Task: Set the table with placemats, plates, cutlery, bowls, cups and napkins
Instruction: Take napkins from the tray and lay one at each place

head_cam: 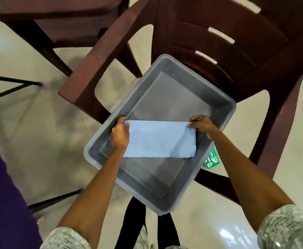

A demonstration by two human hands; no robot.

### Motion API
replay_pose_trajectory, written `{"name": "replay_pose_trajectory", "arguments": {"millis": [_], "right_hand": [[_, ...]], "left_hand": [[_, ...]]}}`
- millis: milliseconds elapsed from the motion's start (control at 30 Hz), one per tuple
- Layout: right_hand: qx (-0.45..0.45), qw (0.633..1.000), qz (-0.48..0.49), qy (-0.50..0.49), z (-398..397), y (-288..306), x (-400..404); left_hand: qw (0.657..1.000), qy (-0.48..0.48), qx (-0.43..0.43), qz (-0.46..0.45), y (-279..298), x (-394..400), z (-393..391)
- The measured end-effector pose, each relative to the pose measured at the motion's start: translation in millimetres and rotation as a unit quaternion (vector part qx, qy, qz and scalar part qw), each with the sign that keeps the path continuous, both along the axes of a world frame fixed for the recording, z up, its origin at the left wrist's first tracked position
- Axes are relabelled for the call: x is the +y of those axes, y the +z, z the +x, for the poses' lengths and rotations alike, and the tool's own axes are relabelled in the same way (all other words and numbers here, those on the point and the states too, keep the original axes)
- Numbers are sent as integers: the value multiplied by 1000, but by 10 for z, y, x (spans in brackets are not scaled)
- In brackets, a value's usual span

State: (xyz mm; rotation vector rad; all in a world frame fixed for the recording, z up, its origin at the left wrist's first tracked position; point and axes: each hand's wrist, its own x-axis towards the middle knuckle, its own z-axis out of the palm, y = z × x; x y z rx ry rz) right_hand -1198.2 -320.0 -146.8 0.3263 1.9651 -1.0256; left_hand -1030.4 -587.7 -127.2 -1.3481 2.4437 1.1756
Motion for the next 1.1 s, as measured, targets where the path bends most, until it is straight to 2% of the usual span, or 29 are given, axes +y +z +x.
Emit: {"name": "replay_pose_trajectory", "arguments": {"millis": [100,200,367,433,500,600,700,833,900,967,1033,1100], "right_hand": [[1,997,2,82,-65,118,3],[23,994,-25,107,-93,248,-27],[-37,990,-78,110,-122,274,-59],[-51,989,-109,90,-114,242,-79],[-50,989,-139,30,-117,241,-98],[-50,987,-145,-38,-153,177,-122],[-60,985,-144,-75,-184,102,-179],[-27,982,-125,-141,-217,7,-213],[-7,990,-104,-94,-212,-29,-251],[7,996,-86,-2,-215,-44,-286],[15,995,-76,64,-216,-33,-314],[28,995,-60,72,-203,-3,-308]], "left_hand": [[997,76,25,-13,7,58,91],[986,162,23,-20,52,96,140],[981,192,27,-21,64,152,162],[984,176,25,-23,66,147,147],[988,146,9,-39,60,144,160],[993,90,-23,-77,47,160,191],[991,103,-27,-84,56,174,165],[991,92,-34,-93,59,171,161],[990,91,-32,-101,51,187,157],[989,115,-7,-96,26,211,151],[984,166,18,-69,6,224,151],[972,228,43,-32,-4,219,160]]}}
